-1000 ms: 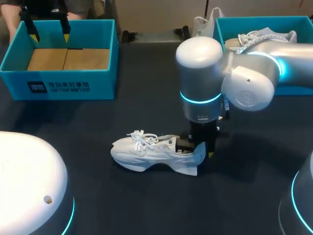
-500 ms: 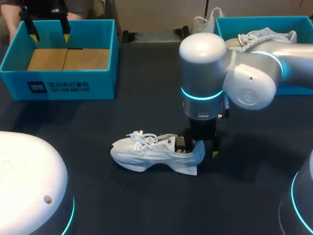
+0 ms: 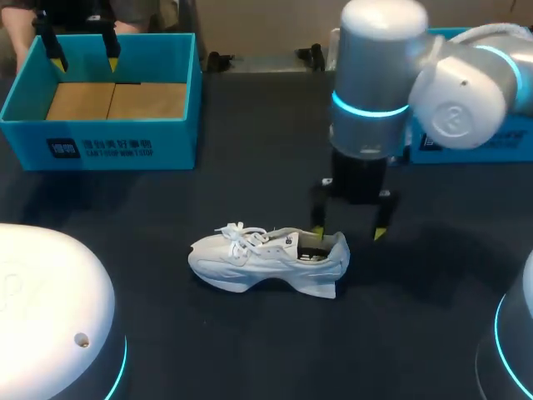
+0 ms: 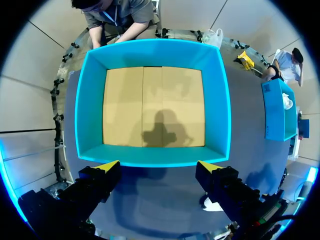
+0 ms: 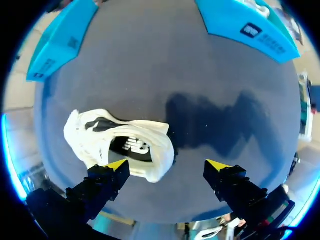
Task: Take the shoe out of the shoebox, open the shoe tongue, remove and reinsert the insole, then place the shoe into the shoebox
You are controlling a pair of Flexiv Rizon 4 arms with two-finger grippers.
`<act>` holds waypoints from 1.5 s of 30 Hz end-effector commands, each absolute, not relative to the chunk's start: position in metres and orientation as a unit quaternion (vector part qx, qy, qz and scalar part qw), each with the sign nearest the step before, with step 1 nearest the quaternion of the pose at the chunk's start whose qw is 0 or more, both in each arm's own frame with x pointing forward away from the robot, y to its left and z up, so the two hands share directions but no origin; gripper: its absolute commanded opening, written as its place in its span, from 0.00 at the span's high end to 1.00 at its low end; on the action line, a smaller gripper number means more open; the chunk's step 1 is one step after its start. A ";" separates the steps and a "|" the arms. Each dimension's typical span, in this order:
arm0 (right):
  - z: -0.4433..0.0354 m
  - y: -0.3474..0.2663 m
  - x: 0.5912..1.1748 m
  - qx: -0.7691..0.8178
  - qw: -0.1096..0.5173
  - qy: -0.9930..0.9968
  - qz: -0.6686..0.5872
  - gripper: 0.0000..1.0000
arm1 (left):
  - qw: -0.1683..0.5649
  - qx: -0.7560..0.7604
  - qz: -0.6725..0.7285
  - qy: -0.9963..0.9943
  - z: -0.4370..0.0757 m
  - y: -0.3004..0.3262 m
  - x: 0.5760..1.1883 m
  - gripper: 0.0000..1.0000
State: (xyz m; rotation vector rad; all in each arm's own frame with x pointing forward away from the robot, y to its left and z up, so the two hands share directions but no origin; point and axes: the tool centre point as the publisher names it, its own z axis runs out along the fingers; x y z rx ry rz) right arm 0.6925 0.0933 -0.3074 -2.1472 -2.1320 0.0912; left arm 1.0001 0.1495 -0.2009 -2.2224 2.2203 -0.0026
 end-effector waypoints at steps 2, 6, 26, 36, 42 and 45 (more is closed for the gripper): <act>-0.281 0.057 0.685 -0.671 0.083 -0.736 -0.017 0.00 | 0.000 -0.707 -0.001 0.707 -0.200 0.150 1.000 0.00; -0.270 0.036 0.688 -0.593 0.137 -0.791 -0.056 0.00 | 0.000 -0.707 -0.001 0.707 -0.200 0.150 1.000 0.00; -0.268 -0.007 0.681 -0.550 0.117 -0.801 -0.205 0.00 | 0.000 -0.707 -0.001 0.707 -0.200 0.150 1.000 0.00; -0.271 -0.011 0.679 -0.458 0.134 -0.836 -0.269 0.00 | 0.000 -0.707 -0.001 0.707 -0.200 0.150 1.000 0.00; -0.271 -0.011 0.679 -0.458 0.134 -0.836 -0.269 0.00 | 0.000 -0.707 -0.001 0.707 -0.200 0.150 1.000 0.00; -0.273 -0.016 0.683 -0.433 0.130 -0.836 -0.311 0.00 | 0.000 -0.707 -0.001 0.707 -0.200 0.150 1.000 0.00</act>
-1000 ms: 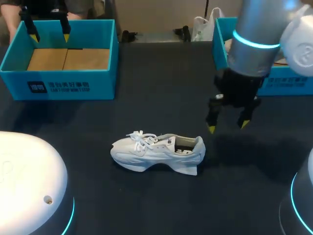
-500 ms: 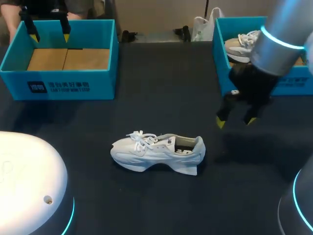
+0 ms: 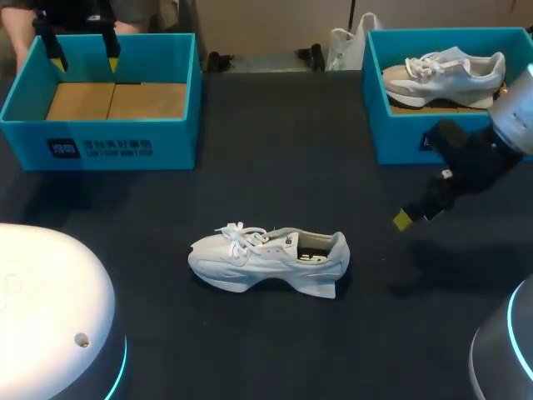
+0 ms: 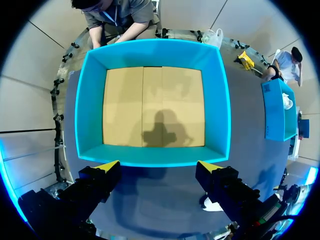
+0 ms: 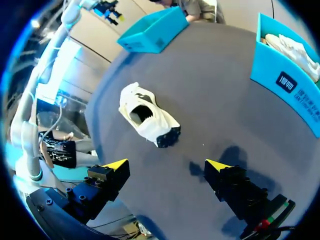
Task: Take the shoe out of the shoebox, open the shoe tongue, remove and reinsert the insole, then place the shoe into the shoebox
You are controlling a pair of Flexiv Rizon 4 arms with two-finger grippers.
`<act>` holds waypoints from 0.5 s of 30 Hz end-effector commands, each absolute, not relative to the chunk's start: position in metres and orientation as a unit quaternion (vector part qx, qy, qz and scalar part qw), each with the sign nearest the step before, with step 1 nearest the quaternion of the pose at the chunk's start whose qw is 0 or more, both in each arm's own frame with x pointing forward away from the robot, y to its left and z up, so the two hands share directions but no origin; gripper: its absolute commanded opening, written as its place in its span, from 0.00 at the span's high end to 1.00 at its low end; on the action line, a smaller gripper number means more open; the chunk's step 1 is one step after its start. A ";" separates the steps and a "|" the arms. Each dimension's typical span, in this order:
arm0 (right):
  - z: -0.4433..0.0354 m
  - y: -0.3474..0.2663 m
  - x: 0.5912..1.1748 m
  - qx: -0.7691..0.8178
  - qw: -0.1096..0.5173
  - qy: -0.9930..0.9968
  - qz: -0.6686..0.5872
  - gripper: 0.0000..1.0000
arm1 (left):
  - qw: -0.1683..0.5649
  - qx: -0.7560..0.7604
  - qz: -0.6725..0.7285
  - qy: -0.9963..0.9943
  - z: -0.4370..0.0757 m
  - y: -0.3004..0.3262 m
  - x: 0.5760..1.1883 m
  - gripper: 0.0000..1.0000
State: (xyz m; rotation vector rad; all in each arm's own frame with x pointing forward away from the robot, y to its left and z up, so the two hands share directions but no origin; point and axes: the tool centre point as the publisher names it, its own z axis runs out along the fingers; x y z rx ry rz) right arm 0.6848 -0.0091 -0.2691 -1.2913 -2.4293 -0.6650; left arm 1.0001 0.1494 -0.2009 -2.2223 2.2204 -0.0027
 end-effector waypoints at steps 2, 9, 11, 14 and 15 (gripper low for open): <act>-0.277 -0.021 0.684 -0.413 0.121 -0.835 -0.344 0.00 | 0.000 -0.707 -0.001 0.707 -0.200 0.150 1.000 0.00; -0.288 -0.026 0.687 -0.336 0.100 -0.835 -0.424 0.00 | 0.000 -0.707 -0.001 0.707 -0.200 0.150 1.000 0.00; -0.288 -0.026 0.687 -0.336 0.100 -0.835 -0.424 0.00 | 0.000 -0.707 -0.001 0.707 -0.200 0.150 1.000 0.00; -0.288 -0.026 0.687 -0.336 0.100 -0.835 -0.424 0.00 | 0.000 -0.707 -0.001 0.707 -0.200 0.150 1.000 0.00; -0.288 -0.026 0.687 -0.336 0.100 -0.835 -0.424 0.00 | 0.000 -0.707 -0.001 0.707 -0.200 0.150 1.000 0.00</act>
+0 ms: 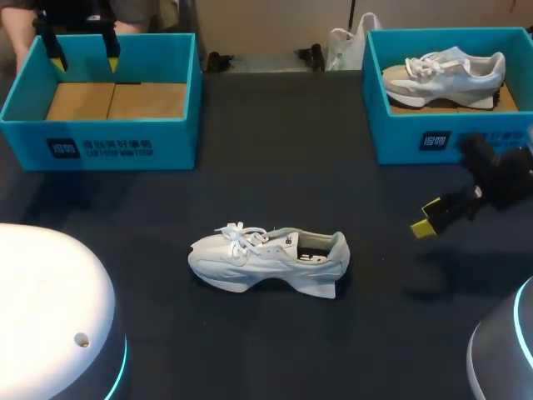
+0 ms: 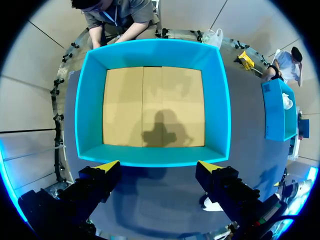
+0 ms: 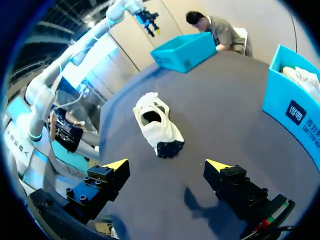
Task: Take the shoe out of the shoebox, open the shoe tongue, remove and reinsert the insole, then place the shoe into the shoebox
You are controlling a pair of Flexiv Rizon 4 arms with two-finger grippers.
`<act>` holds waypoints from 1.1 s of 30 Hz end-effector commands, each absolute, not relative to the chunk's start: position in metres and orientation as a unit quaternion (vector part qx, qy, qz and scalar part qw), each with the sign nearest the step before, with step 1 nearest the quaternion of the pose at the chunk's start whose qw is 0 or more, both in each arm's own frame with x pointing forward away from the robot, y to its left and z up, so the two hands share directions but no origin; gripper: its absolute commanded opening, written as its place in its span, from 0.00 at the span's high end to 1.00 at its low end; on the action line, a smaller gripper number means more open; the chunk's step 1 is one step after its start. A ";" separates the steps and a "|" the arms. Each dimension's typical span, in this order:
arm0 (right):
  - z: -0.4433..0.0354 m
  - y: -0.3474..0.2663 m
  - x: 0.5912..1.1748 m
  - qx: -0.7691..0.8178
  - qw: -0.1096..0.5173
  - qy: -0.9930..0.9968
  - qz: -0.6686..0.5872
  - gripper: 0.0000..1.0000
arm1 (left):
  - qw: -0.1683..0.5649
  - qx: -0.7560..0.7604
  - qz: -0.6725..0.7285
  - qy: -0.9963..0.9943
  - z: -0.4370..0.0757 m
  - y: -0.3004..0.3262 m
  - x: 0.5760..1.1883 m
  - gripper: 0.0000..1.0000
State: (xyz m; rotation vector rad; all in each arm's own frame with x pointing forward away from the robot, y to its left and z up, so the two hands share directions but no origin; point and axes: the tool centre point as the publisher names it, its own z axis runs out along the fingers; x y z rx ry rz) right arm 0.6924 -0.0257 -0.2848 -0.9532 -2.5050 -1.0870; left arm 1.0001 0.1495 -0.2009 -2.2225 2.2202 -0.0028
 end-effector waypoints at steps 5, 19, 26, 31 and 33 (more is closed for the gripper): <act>-0.288 -0.026 0.687 -0.336 0.100 -0.835 -0.424 0.00 | 0.000 -0.707 -0.001 0.707 -0.200 0.150 1.000 0.00; -0.318 -0.042 0.687 -0.271 -0.038 -0.823 -0.497 0.00 | 0.000 -0.707 -0.001 0.707 -0.200 0.150 1.000 0.00; -0.318 -0.042 0.687 -0.271 -0.038 -0.823 -0.497 0.00 | 0.000 -0.707 -0.001 0.707 -0.200 0.150 1.000 0.00; -0.318 -0.042 0.687 -0.271 -0.038 -0.823 -0.497 0.00 | 0.000 -0.707 -0.001 0.707 -0.200 0.150 1.000 0.00; -0.318 -0.042 0.687 -0.271 -0.038 -0.823 -0.497 0.00 | 0.000 -0.707 -0.001 0.707 -0.200 0.150 1.000 0.00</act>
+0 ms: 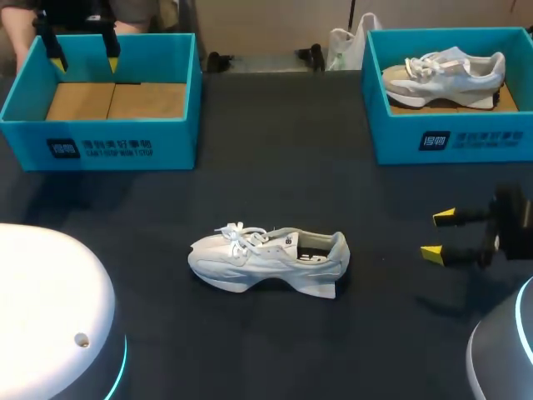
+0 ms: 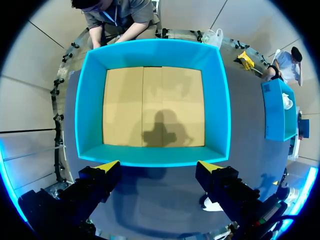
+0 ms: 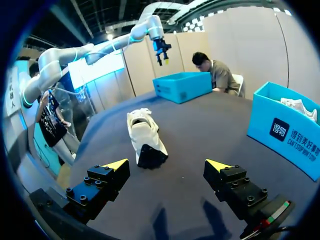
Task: Take the shoe out of the shoebox, open the shoe tongue, remove and reinsert the insole, then place the shoe into the shoebox
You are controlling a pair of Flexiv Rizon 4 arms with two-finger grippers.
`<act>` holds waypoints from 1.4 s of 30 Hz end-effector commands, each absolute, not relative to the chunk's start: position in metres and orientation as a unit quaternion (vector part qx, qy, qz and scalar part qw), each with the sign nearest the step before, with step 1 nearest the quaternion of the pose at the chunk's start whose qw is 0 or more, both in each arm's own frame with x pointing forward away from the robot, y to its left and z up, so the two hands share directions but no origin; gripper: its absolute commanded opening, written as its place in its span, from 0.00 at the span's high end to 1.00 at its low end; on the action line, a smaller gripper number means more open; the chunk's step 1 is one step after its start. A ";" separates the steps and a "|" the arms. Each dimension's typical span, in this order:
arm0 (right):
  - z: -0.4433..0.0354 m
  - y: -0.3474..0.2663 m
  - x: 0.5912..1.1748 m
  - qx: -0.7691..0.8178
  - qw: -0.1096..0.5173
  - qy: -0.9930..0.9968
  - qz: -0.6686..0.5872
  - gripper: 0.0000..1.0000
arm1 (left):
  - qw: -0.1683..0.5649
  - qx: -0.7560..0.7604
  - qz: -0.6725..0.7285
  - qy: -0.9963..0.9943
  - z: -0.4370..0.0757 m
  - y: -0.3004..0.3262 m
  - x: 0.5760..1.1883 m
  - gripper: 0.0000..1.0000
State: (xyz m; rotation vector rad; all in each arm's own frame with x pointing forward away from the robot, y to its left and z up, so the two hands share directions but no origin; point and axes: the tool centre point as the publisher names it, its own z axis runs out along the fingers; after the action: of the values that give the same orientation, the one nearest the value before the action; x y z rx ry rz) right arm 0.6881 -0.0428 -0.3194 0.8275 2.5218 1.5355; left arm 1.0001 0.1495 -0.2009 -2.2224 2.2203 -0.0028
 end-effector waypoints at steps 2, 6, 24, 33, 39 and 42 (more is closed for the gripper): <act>-0.322 -0.039 0.685 0.250 0.055 0.827 0.501 0.00 | 0.000 -0.707 -0.001 0.707 -0.200 0.150 1.000 0.00; -0.335 -0.038 0.687 0.220 0.086 0.827 0.511 0.00 | 0.000 -0.707 -0.001 0.707 -0.200 0.150 1.000 0.00; -0.359 -0.030 0.689 0.155 0.089 0.831 0.527 0.00 | 0.000 -0.707 -0.001 0.707 -0.200 0.150 1.000 0.00; -0.383 -0.038 0.695 0.160 0.097 0.808 0.559 0.00 | 0.000 -0.707 -0.001 0.707 -0.200 0.150 1.000 0.00; -0.391 -0.040 0.690 0.138 0.103 0.801 0.573 0.00 | 0.000 -0.707 -0.001 0.707 -0.200 0.150 1.000 0.00; -0.394 -0.034 0.686 0.139 0.104 0.801 0.574 0.00 | 0.000 -0.707 -0.001 0.707 -0.200 0.150 1.000 0.00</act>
State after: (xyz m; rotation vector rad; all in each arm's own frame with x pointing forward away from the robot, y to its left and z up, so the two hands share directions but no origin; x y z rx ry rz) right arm 0.6881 -0.0389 -0.3918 0.4040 2.3649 1.6988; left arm 1.0001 0.1494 -0.2009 -2.2223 2.2204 -0.0028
